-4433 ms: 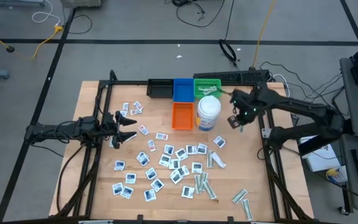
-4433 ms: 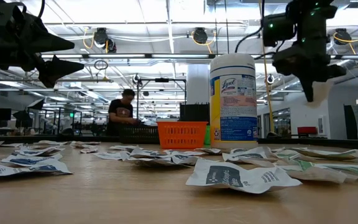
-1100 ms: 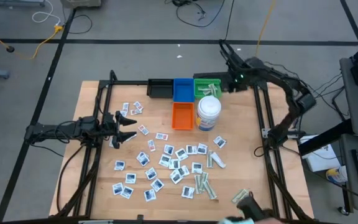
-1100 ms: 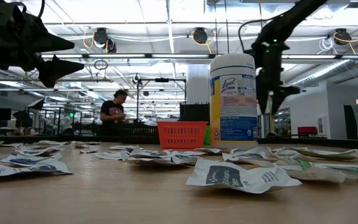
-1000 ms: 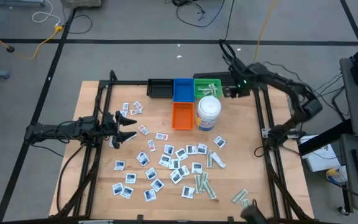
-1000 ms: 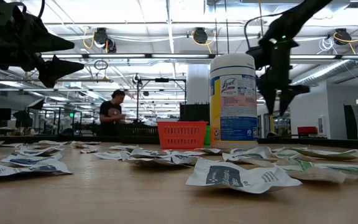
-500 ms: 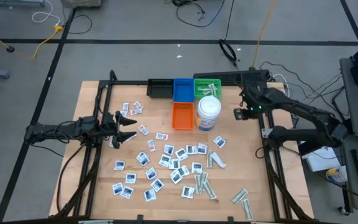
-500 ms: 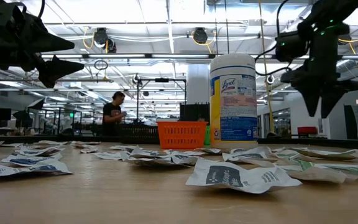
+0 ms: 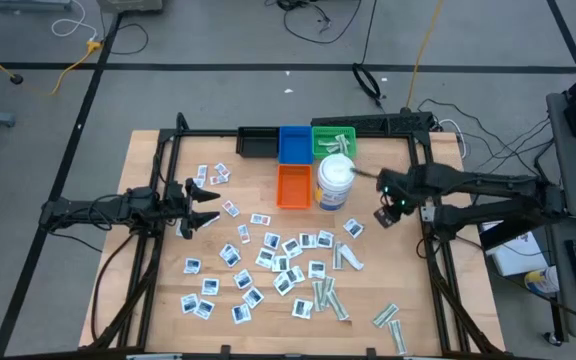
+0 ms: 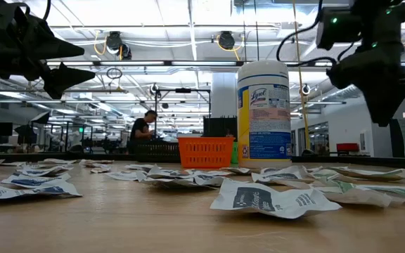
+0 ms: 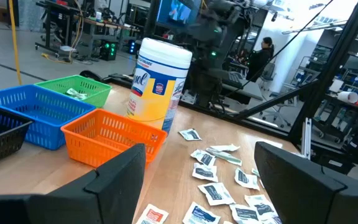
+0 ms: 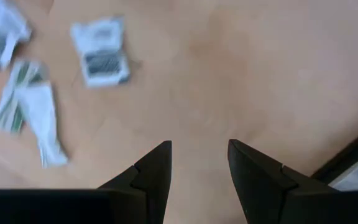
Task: Pick & Place First Aid Supplies
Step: Put the green bandage pack into the green bin
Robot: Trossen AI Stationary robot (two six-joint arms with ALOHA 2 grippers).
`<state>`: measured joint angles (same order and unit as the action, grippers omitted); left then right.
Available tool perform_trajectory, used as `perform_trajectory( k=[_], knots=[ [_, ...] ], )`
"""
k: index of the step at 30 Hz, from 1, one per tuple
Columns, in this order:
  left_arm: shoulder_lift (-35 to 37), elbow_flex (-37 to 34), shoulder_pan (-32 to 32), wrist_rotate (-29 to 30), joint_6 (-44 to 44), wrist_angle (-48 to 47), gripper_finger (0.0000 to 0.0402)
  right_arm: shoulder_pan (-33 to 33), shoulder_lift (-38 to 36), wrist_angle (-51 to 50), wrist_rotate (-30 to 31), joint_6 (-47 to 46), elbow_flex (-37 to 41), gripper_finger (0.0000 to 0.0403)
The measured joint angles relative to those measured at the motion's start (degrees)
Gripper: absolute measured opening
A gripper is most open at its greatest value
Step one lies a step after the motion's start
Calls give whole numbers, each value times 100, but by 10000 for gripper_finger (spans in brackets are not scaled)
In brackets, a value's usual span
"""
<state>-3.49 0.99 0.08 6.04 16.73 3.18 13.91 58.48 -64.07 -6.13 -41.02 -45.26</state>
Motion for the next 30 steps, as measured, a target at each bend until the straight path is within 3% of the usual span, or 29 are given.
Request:
perform_trajectory(
  k=[12, 30],
  knots=[
    [0, 2, 0, 0, 0, 0, 306, -2720, 327, 569, 4, -924, -2, 150],
    [2, 2, 0, 0, 0, 0, 306, -5455, 1619, 3020, -322, -25, -6, 150]
  ],
)
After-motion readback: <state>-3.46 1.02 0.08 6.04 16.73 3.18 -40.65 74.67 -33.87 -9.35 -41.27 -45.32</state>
